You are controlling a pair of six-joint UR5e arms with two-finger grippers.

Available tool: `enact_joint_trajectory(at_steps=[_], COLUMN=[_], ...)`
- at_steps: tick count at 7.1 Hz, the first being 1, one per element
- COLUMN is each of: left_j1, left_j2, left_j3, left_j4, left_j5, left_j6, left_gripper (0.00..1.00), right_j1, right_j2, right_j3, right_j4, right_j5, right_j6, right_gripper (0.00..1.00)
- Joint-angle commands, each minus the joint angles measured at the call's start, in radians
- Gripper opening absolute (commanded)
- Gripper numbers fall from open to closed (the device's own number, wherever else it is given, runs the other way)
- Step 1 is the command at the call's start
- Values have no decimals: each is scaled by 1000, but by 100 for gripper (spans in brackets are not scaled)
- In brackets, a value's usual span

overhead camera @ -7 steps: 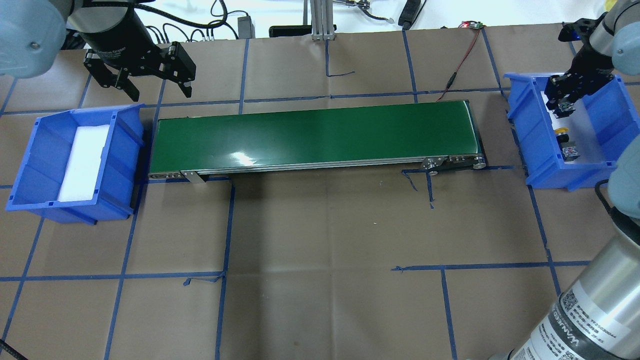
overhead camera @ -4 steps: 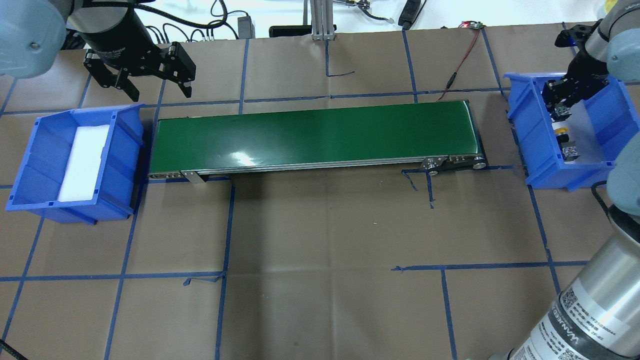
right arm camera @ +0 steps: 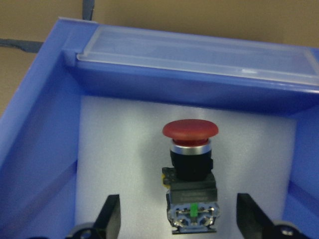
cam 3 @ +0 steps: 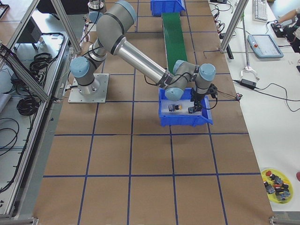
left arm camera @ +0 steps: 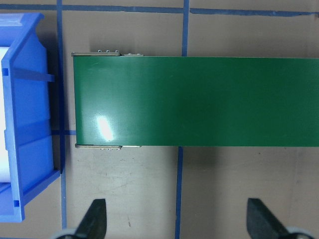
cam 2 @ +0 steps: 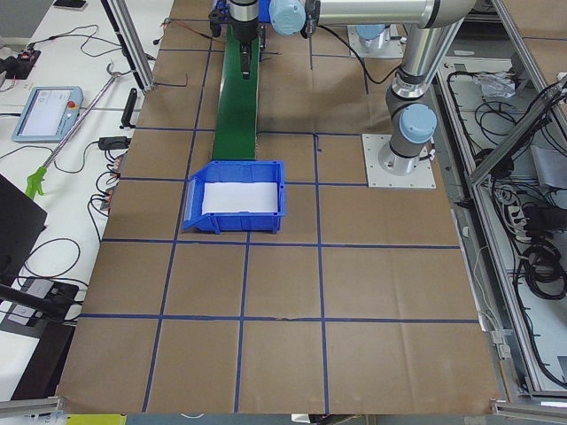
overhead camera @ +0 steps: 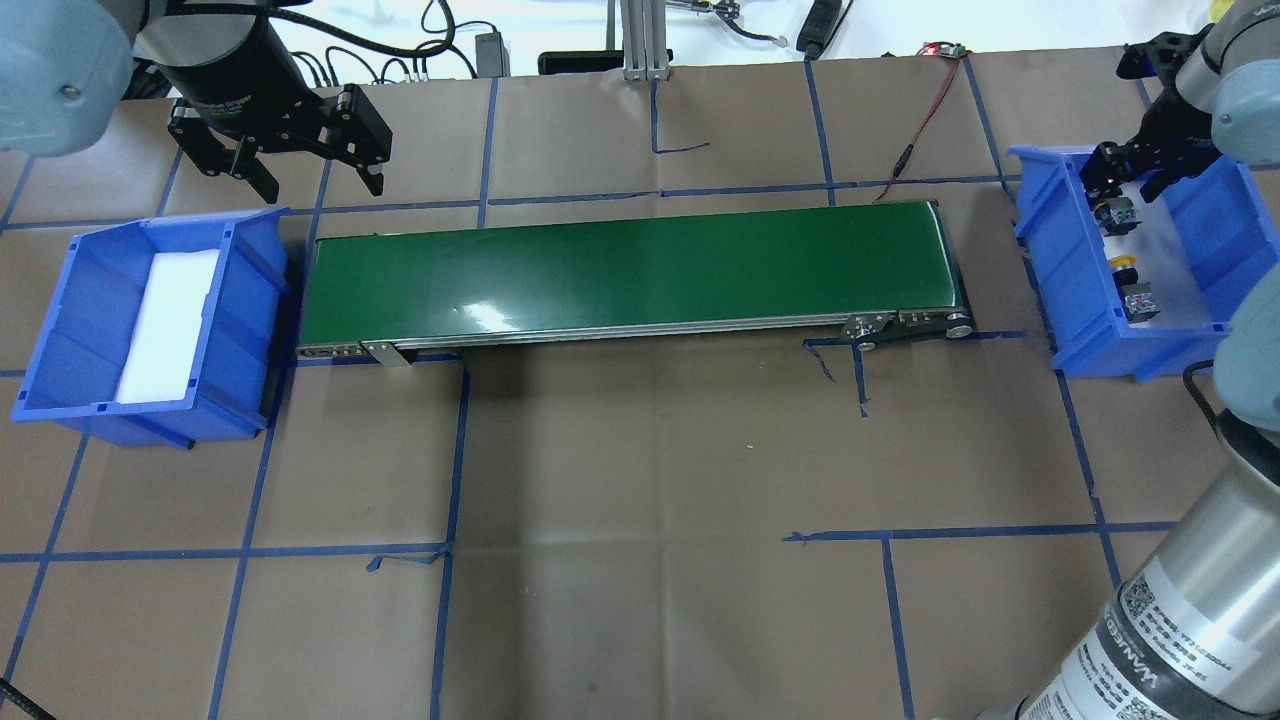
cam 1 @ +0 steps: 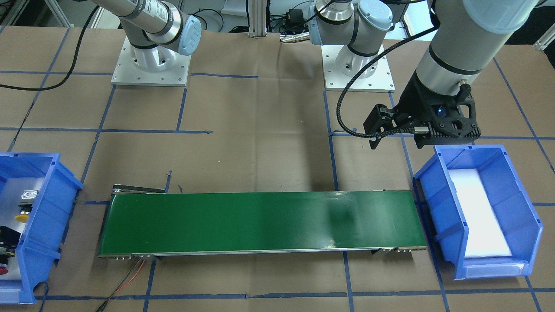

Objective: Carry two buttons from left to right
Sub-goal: 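Lower the red button into the bin beside the yellow one and release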

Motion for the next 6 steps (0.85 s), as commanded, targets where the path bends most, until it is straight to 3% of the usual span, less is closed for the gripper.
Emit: enact_joint_trajectory(at_steps=[1,2,3,6], left_j1=[-2,0,0,0], left_j2=[0,0,0,-2], left_j3=[1,1,1,3], left_j4=[0,0,0,0], left_j5=[-2,-2,-2,-2], left_j6=[1,-1,-1,-1], left_gripper=[100,100,100,100], right_j1=[6,6,7,70], right_j2=[-14,-51,-106,-369], right_j3=[-7,-7,-7,2], right_j4=[14,28,61,332], right_j5=[-3,-3,-1,-18], right_j6=[35,71,78,180], right_gripper=[91,91,99,100])
